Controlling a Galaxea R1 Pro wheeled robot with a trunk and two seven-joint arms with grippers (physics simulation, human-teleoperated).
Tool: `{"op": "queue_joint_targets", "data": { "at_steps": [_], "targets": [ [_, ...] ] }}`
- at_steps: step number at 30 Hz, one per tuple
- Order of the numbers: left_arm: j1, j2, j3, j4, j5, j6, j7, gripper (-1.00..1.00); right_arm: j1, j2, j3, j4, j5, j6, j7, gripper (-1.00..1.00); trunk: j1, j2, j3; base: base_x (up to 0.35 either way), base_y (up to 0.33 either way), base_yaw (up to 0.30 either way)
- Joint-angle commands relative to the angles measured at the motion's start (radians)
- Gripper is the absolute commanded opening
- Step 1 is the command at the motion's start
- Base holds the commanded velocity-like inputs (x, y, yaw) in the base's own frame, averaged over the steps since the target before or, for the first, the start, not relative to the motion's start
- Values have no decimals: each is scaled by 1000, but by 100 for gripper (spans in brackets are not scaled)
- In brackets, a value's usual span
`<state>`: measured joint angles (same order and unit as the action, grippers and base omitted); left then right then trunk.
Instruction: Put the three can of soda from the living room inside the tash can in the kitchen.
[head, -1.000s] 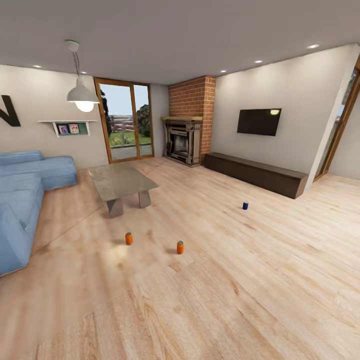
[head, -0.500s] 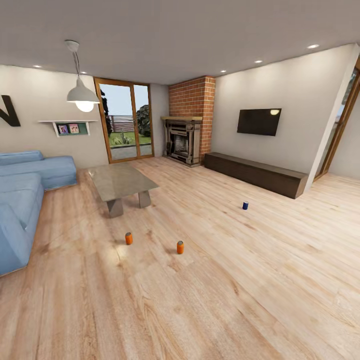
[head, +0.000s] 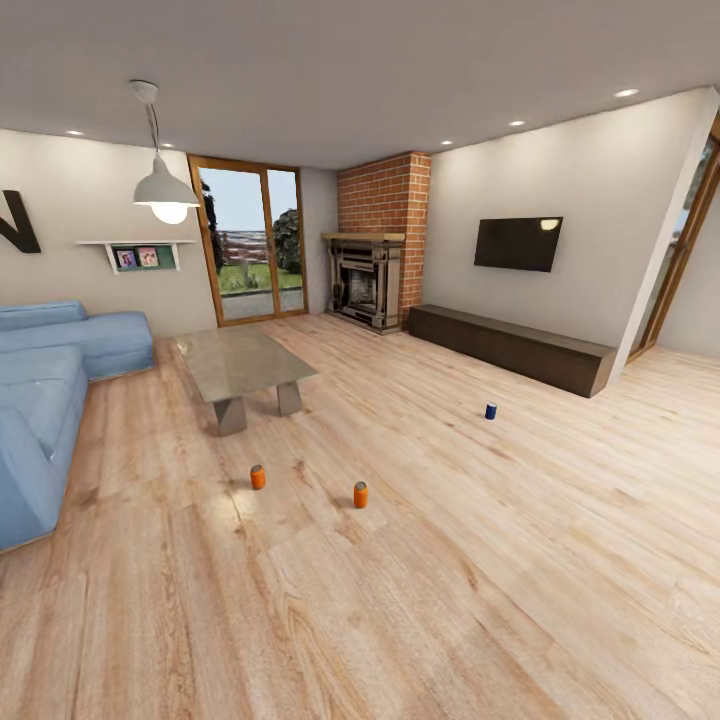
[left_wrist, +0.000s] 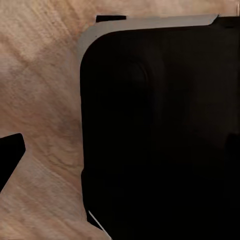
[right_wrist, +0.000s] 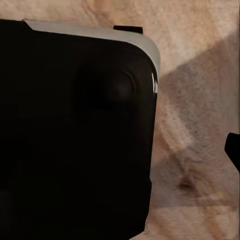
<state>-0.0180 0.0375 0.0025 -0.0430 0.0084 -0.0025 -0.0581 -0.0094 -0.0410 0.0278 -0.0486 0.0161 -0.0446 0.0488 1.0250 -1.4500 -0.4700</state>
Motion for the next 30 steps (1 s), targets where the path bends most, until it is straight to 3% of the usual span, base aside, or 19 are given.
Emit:
{"op": "queue_joint_targets", "data": {
  "at_steps": [1, 2, 3, 10, 13, 16, 18, 19, 24, 27, 30],
  "targets": [
    [-1, 1, 0, -6, 0, 3, -6, 100, 0, -5, 2, -6, 0, -6, 6, 100, 0, 0, 0, 0, 0, 0],
    [-1, 2, 1, -189, 0, 4, -84, 100, 0, -7, 3, -157, 0, -107, 61, 100, 0, 0, 0, 0, 0, 0],
    [-1, 3, 1, -228, 1, 6, -87, 100, 1, -10, 5, -214, 0, -110, 64, 100, 0, 0, 0, 0, 0, 0],
    [-1, 3, 4, -374, 3, 29, -90, 100, 3, -15, 7, -379, -1, -109, 80, 100, 0, 0, 0, 0, 0, 0],
    [0, 2, 5, -518, 4, 109, -90, 100, 4, -15, 7, -482, -1, -102, 85, 100, 0, 0, 0, 0, 0, 0],
    [0, 2, 5, -588, 4, 146, -91, 100, 5, -16, 7, -525, -1, -100, 85, 100, 0, 0, 0, 0, 0, 0],
    [1, 2, 5, -695, 4, 201, -90, 100, 6, -15, 8, -591, -1, -97, 87, 100, 0, 0, 0, 0, 0, 0],
    [1, 2, 5, -770, 4, 238, -90, 100, 7, -12, 8, -644, -1, -87, 87, 100, 0, 0, 0, 0, 0, 0],
    [1, 2, 6, -950, 5, 328, -89, 100, 12, -9, 8, -872, -2, 11, 87, 100, 0, 0, 0, 0, 0, 0],
    [5, 1, 5, -1140, 4, 391, -88, 100, 42, -11, 6, -1185, -4, 188, 88, 100, 0, 0, 0, 0, 0, 0],
    [8, 1, 4, -1269, 4, 413, -88, 100, 68, -11, 6, -1345, -4, 266, 94, 100, 0, 0, 0, 0, 0, 0]
  ]
}}
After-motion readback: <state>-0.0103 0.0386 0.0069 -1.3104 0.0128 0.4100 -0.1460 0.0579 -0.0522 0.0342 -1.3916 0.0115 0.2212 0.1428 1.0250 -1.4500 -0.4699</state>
